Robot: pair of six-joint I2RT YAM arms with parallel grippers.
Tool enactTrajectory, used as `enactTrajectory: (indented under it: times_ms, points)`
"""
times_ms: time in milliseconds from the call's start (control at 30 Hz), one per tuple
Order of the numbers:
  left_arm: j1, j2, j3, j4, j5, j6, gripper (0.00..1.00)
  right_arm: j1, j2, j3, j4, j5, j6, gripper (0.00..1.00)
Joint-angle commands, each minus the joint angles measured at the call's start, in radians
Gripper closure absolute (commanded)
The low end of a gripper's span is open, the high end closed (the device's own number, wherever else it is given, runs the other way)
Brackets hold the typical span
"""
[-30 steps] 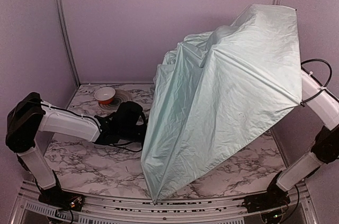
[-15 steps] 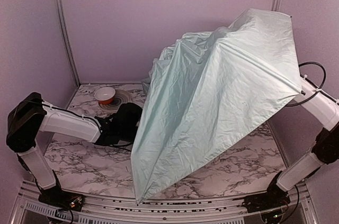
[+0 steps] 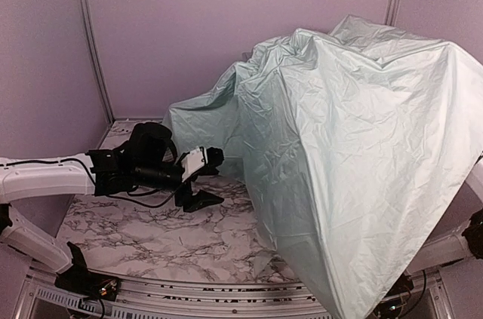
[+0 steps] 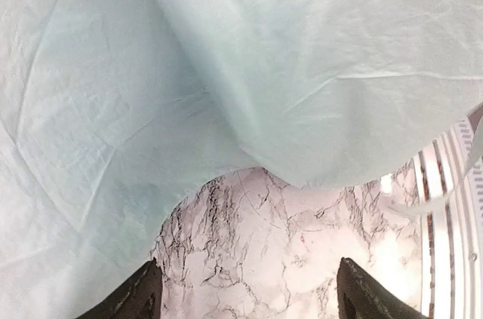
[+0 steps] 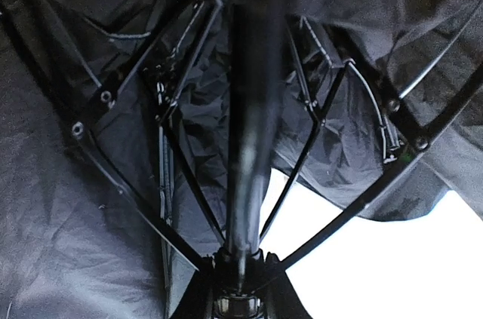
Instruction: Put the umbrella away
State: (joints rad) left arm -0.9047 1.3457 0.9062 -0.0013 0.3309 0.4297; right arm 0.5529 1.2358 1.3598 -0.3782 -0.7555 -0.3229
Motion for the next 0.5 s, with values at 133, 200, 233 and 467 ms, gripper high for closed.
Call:
enactTrajectory:
  times_ms: [133, 200, 233, 467]
  points:
    - [-0.036, -0.076, 0.045, 0.282, -0.083, -0.320, 0.27, 0.000, -0.024, 0.009, 0.297, -0.121, 0.137, 1.00]
    - [-0.046, -0.063, 0.060, 0.302, -0.071, -0.349, 0.26, 0.000, -0.020, 0.009, 0.322, -0.102, 0.164, 1.00]
    - [-0.053, -0.055, 0.067, 0.303, -0.056, -0.350, 0.26, -0.001, -0.018, 0.009, 0.330, -0.091, 0.176, 1.00]
    - [-0.105, -0.010, 0.069, 0.313, -0.049, -0.290, 0.27, 0.004, -0.011, 0.012, 0.347, -0.053, 0.210, 1.00]
